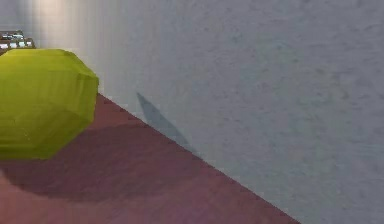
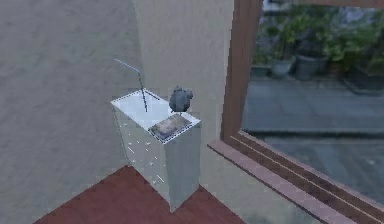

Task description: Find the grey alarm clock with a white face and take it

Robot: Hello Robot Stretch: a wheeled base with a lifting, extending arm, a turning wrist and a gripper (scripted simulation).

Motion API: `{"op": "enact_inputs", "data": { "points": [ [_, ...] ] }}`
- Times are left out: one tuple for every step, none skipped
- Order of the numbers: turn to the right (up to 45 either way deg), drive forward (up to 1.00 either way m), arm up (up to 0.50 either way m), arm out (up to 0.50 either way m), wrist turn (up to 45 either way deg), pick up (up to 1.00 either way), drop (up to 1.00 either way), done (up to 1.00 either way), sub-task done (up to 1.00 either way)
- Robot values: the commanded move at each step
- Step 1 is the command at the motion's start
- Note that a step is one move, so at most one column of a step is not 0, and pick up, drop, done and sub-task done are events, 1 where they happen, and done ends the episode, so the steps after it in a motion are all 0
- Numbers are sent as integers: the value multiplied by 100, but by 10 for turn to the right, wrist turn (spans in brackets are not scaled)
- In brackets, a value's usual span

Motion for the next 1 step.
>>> {"op": "enact_inputs", "data": {
  "points": [
    [450, 0, 0, 0, 0, 0, 0, 0, 0]
  ]
}}
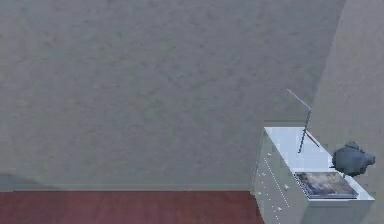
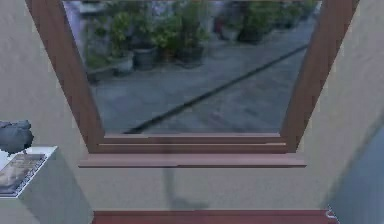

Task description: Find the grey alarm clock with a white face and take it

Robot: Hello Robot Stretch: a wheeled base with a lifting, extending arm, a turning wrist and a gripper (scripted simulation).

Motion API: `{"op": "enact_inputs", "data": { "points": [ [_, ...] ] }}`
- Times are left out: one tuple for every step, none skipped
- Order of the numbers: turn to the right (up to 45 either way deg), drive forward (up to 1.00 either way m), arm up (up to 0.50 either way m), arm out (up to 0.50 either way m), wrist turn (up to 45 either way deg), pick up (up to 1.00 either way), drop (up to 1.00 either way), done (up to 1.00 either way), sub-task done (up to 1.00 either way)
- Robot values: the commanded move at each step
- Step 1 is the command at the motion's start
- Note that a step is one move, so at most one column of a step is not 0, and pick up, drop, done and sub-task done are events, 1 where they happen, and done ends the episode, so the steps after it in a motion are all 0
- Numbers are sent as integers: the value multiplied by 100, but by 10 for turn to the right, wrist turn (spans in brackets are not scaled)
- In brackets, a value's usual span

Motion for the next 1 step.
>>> {"op": "enact_inputs", "data": {
  "points": [
    [420, 0, 0, 0, 0, 0, 0, 0, 0]
  ]
}}
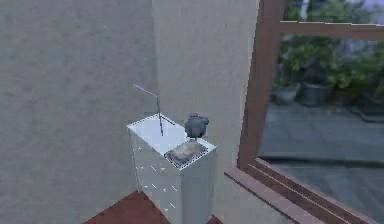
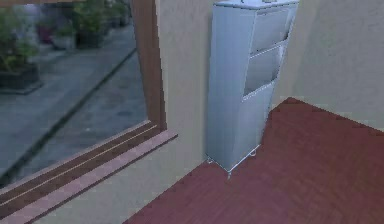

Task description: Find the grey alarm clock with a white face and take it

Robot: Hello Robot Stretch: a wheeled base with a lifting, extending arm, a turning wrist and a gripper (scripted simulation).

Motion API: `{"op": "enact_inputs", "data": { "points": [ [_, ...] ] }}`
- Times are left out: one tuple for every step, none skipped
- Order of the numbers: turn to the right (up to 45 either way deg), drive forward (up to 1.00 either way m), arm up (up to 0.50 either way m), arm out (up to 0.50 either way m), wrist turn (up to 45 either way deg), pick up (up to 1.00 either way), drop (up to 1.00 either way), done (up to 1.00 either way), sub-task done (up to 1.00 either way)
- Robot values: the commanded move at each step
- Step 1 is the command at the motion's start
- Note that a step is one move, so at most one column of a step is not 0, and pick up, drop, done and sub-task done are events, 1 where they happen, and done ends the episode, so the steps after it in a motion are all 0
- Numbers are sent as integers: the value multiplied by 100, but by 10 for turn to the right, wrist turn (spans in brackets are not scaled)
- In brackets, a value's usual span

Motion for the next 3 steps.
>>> {"op": "enact_inputs", "data": {
  "points": [
    [0, 45, 0, 0, 0, 0, 0, 0, 0],
    [-450, 0, 0, 0, 0, 0, 0, 0, 0],
    [-390, 0, 0, 0, 0, 0, 0, 0, 0]
  ]
}}
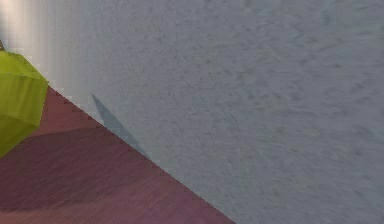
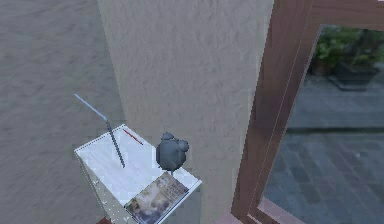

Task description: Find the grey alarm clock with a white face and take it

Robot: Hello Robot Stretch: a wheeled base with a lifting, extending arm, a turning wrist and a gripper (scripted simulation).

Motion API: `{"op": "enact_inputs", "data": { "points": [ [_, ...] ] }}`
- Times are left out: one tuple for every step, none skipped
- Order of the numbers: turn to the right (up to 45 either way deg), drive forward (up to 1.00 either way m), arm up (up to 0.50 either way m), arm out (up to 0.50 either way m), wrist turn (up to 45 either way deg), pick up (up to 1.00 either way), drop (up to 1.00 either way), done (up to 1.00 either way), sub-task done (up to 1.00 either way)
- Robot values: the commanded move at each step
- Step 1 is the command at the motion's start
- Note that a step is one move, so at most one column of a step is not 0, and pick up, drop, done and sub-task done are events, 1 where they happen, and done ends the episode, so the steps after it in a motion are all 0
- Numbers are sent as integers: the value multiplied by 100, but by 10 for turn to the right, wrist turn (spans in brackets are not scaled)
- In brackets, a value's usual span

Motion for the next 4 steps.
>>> {"op": "enact_inputs", "data": {
  "points": [
    [0, 0, 50, 0, 0, 0, 0, 0, 0],
    [0, 0, 28, 0, 0, 0, 0, 0, 0],
    [0, 0, 0, 28, 0, 0, 0, 0, 0],
    [0, 0, 0, 0, 450, 0, 0, 0, 0]
  ]
}}
